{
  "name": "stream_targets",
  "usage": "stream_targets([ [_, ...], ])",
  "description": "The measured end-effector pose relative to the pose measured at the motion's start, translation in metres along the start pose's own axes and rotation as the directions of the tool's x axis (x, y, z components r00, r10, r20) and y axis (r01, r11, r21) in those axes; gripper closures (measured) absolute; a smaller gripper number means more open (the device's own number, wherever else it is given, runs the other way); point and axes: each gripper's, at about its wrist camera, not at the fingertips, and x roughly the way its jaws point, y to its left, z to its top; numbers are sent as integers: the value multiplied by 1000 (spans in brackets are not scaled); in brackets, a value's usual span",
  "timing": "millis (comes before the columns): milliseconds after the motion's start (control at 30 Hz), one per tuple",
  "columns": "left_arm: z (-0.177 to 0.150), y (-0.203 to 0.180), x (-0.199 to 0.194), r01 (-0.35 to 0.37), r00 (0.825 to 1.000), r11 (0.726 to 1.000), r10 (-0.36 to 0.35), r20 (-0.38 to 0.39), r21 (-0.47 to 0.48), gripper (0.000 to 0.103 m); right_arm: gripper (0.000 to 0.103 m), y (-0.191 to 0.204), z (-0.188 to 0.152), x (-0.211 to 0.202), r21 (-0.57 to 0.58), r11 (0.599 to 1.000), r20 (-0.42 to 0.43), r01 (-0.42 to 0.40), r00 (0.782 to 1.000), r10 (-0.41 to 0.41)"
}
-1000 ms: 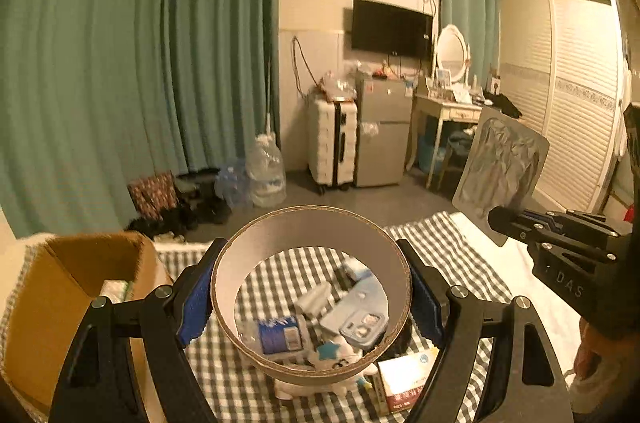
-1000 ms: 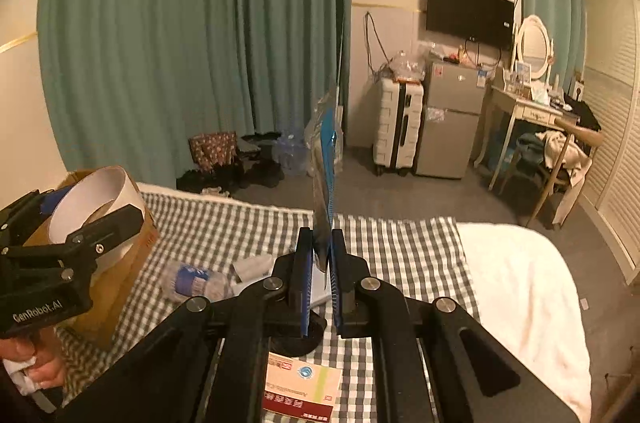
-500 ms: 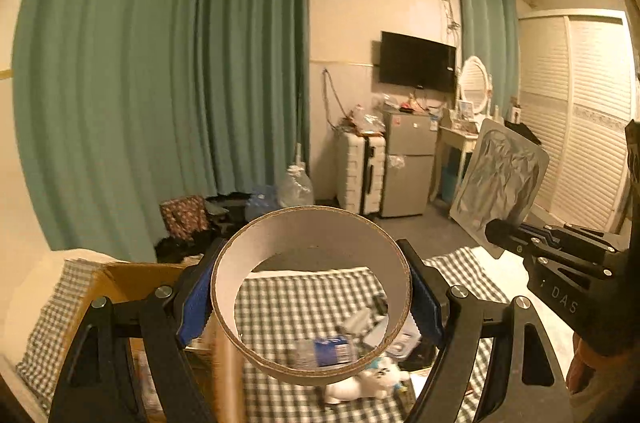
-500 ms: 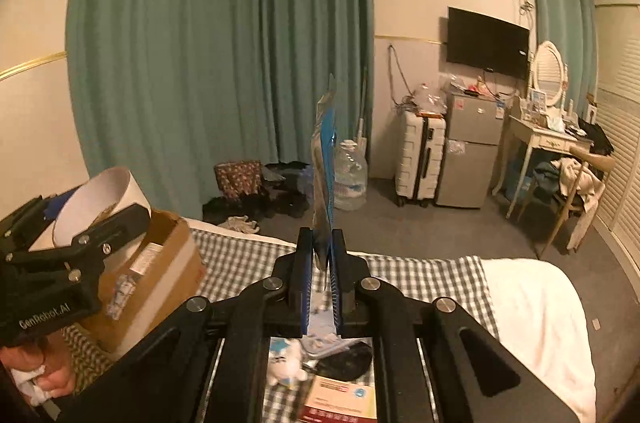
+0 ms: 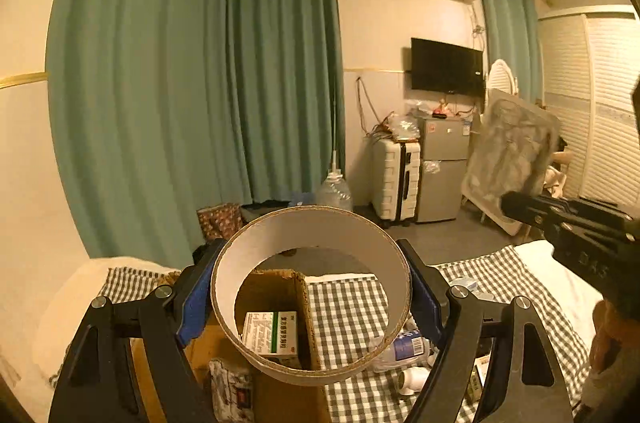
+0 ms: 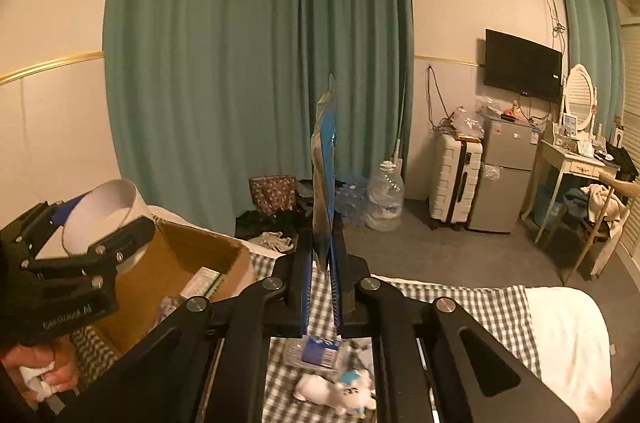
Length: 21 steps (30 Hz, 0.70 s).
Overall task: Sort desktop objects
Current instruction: 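Carry the foil tray and tape roll with both tools to the cardboard box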
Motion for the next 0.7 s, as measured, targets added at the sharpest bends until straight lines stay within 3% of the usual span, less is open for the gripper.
stream_targets([
  [233, -6, 26, 0, -32, 999, 999, 32, -26, -27, 20, 95, 40, 8, 17, -23, 997, 4, -68, 998, 68],
  [467, -17, 60, 3, -120, 991, 991, 116, -66, -61, 20, 95, 71, 10, 42, -46, 990, -13, -135, 991, 134],
  [600, -27, 79, 11, -201, 976, 976, 192, -107, -78, 20, 95, 83, 7, 55, -47, 985, -27, -167, 986, 165],
  [700, -40, 94, 20, -215, 969, 971, 199, -144, -102, 20, 95, 93, 4, 66, -52, 981, -47, -186, 982, 184],
])
